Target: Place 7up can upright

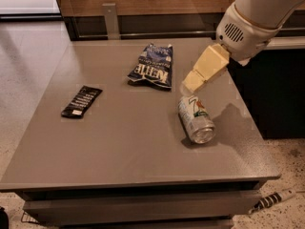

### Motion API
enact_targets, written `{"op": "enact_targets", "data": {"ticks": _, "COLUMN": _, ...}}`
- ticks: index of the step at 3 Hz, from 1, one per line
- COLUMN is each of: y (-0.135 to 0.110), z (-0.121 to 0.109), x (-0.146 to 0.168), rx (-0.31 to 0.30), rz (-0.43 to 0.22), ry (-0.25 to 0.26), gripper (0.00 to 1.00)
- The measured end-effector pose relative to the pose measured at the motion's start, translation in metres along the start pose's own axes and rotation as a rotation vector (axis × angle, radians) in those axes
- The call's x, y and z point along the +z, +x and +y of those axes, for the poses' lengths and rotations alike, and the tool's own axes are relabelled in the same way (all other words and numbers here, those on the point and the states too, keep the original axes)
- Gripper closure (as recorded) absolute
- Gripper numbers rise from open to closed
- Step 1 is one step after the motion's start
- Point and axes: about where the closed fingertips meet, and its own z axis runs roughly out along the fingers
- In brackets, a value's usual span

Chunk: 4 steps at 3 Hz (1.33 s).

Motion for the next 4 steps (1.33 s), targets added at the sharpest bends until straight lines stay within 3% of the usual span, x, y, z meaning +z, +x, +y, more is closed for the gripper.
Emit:
{"op": "enact_targets", "data": {"ticks": 1, "y": 0.006, "z": -0.011, "x": 0.007, "rx": 0.053, "rz": -0.024, "ry": -0.014, "gripper": 0.0}}
{"op": "enact_targets", "data": {"ticks": 2, "y": 0.006, "z": -0.011, "x": 0.007, "rx": 0.053, "rz": -0.024, "ry": -0.014, "gripper": 0.0}}
{"op": "enact_targets", "data": {"ticks": 4, "y": 0.01, "z": -0.043, "x": 0.036, "rx": 0.183, "rz": 0.1, "ry": 0.054, "gripper": 0.0}}
